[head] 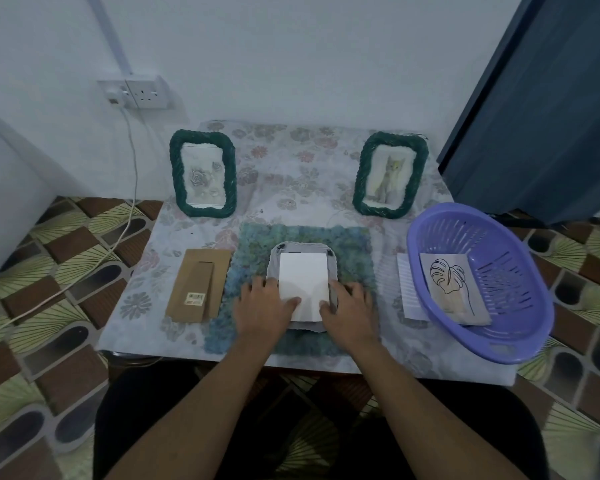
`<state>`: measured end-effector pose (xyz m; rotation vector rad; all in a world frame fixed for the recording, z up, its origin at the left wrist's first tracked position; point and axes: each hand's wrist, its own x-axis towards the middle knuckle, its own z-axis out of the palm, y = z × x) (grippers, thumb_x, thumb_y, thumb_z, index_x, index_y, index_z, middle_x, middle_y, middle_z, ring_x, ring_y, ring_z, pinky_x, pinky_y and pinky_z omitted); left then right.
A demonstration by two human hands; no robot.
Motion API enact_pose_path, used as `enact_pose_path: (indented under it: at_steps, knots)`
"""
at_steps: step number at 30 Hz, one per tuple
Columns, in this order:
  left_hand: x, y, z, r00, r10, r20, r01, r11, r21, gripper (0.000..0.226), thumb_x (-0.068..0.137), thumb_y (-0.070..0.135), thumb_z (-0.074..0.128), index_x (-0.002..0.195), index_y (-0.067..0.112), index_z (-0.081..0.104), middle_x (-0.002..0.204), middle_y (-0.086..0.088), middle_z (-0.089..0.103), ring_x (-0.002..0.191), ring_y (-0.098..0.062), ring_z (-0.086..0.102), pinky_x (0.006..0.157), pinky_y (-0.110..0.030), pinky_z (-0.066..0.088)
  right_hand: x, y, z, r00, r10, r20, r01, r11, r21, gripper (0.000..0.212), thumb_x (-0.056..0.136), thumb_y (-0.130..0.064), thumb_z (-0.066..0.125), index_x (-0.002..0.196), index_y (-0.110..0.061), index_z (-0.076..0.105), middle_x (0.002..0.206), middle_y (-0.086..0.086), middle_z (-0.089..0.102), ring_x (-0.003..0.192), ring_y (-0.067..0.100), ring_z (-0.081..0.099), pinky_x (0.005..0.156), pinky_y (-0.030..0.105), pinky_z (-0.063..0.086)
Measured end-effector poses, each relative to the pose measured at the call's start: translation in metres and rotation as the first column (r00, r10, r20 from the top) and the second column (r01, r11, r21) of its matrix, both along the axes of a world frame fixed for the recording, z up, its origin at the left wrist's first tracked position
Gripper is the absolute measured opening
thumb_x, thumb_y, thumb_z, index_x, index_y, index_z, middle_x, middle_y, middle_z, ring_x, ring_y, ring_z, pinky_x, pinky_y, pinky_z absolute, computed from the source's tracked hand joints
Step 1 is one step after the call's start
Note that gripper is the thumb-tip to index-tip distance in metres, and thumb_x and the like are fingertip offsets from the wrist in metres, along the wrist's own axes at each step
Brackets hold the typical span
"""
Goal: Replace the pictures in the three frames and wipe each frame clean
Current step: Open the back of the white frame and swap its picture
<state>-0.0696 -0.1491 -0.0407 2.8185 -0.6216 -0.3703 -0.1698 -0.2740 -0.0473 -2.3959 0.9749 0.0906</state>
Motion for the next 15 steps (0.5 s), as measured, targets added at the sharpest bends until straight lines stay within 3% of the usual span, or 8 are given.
enact_pose_path:
  at_steps: [7, 15]
  knots:
    - [-0.0064, -0.0011, 0.0004, 0.995, -0.015, 0.100, 0.010, 0.999, 0.050, 0.061, 0.091, 0.063, 0.052, 0.132, 0.018, 0.053, 0.134, -0.005, 0.051, 0.125, -0.026, 0.045, 0.097, -0.040, 0.041, 0.0026, 0.0031, 0.0017, 1.000, -0.025, -0.011, 0.025, 1.000, 0.006, 0.054, 0.096, -0.040, 0.050, 0.148, -0.029, 0.039, 0.146, 0.006, 0.035, 0.133, 0.030, 0.032, 0.107, 0.045, 0.034]
    - [-0.0078, -0.0024, -0.0003, 0.995, -0.008, 0.096, 0.014, 0.998, -0.062, 0.060, 0.088, 0.054, 0.063, 0.134, 0.018, 0.049, 0.133, -0.005, 0.053, 0.124, -0.025, 0.047, 0.097, -0.037, 0.044, 0.0039, 0.0039, 0.0021, 1.000, -0.021, -0.023, 0.021, 1.000, 0.002, 0.056, 0.093, -0.042, 0.052, 0.146, -0.030, 0.038, 0.146, 0.007, 0.034, 0.133, 0.031, 0.032, 0.106, 0.046, 0.034]
